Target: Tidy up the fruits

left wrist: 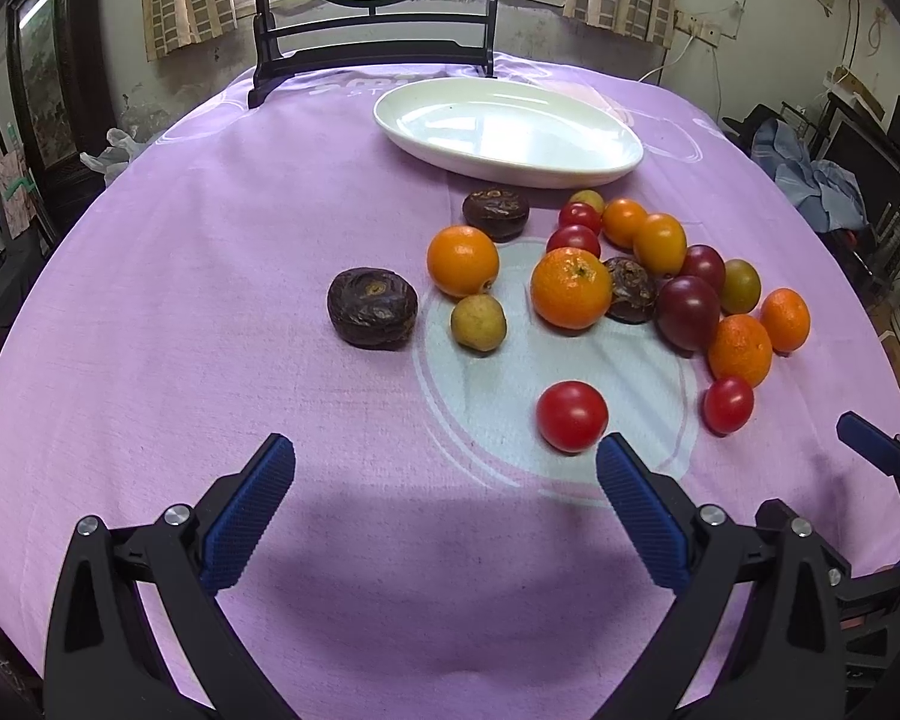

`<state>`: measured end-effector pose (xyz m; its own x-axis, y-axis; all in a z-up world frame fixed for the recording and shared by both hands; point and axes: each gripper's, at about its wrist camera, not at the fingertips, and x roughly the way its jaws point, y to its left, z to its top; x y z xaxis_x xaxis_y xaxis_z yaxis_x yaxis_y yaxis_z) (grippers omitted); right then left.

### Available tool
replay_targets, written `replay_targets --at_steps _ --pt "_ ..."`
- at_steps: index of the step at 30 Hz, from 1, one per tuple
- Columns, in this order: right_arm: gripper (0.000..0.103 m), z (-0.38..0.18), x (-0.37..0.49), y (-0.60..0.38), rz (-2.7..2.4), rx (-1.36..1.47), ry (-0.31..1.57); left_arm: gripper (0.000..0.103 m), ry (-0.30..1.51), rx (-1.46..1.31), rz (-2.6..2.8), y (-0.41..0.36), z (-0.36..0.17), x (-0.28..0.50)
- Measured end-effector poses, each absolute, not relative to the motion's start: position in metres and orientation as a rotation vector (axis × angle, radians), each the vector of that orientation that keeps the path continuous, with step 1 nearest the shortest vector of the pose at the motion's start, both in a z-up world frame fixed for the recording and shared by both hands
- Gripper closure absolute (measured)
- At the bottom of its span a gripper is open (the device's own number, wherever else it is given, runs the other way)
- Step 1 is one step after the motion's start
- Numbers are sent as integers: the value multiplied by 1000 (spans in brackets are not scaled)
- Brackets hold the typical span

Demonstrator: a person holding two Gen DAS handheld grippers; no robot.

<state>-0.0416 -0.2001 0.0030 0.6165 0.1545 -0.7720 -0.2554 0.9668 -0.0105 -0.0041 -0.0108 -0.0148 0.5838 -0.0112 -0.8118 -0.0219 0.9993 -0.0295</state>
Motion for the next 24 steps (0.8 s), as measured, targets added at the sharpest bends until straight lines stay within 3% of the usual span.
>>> replay_targets --at_steps 24 --pt "4 -3 -43 -215 232 -92 886 4 991 -3 -1 -25 -20 0"
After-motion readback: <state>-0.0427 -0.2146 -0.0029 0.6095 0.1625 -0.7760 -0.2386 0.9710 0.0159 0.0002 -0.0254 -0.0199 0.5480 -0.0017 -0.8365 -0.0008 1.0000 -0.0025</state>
